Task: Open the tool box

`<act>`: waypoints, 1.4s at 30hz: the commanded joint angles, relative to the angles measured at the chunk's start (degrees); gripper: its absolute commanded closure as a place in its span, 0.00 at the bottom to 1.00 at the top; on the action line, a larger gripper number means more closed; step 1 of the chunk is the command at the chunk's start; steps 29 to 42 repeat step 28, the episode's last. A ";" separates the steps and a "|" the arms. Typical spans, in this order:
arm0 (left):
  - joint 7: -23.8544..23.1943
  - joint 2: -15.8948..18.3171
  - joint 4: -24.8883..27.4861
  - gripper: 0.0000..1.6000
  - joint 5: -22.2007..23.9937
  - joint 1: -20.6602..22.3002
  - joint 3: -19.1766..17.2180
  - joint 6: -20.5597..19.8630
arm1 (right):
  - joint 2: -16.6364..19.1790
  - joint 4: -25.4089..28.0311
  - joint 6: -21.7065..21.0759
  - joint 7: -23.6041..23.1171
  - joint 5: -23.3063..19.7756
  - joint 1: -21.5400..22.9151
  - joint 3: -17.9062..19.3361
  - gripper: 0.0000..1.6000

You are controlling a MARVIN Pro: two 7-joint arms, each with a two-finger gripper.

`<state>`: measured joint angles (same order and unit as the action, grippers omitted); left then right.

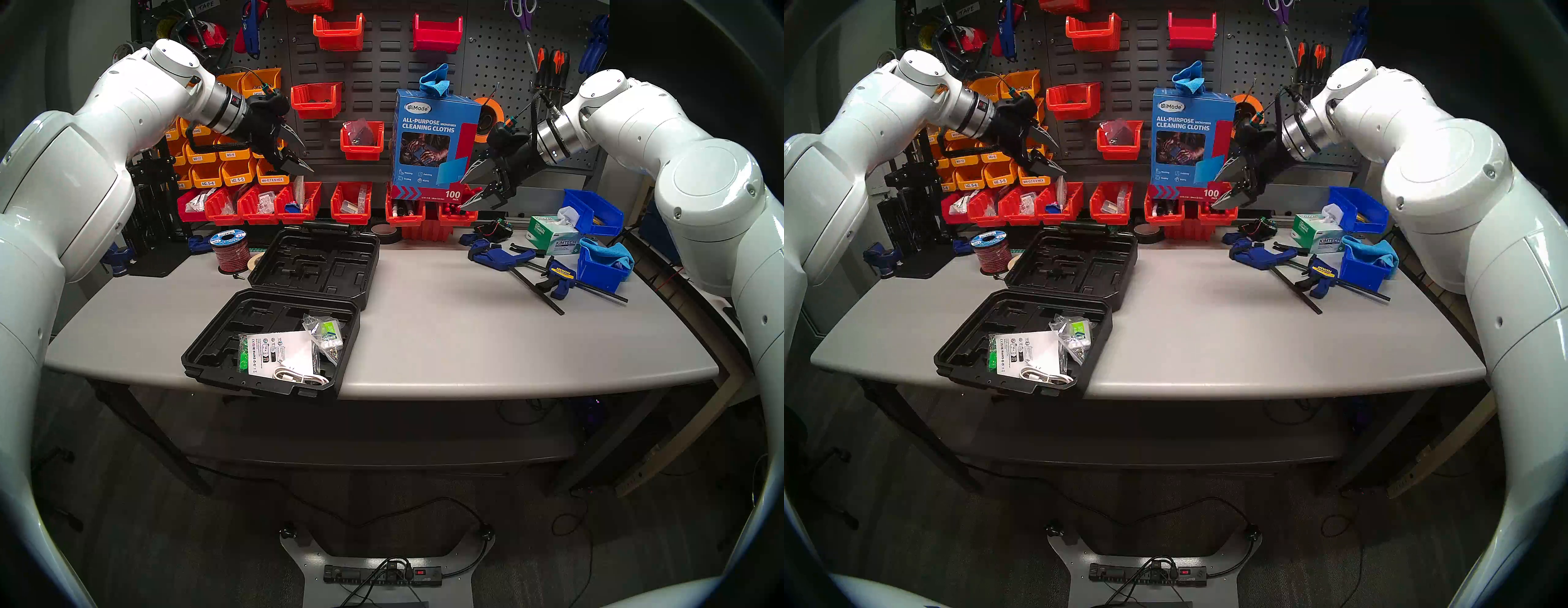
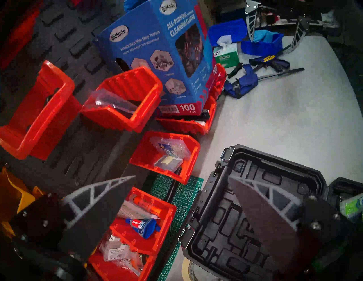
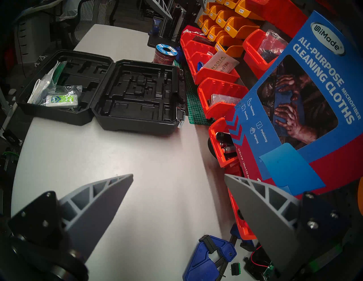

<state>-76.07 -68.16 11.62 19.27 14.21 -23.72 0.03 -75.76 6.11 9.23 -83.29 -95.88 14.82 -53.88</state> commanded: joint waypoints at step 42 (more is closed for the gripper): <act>-1.33 14.61 24.40 0.00 3.45 -3.26 -4.67 -7.72 | -0.06 -0.19 0.16 -0.06 0.12 1.29 -0.05 0.00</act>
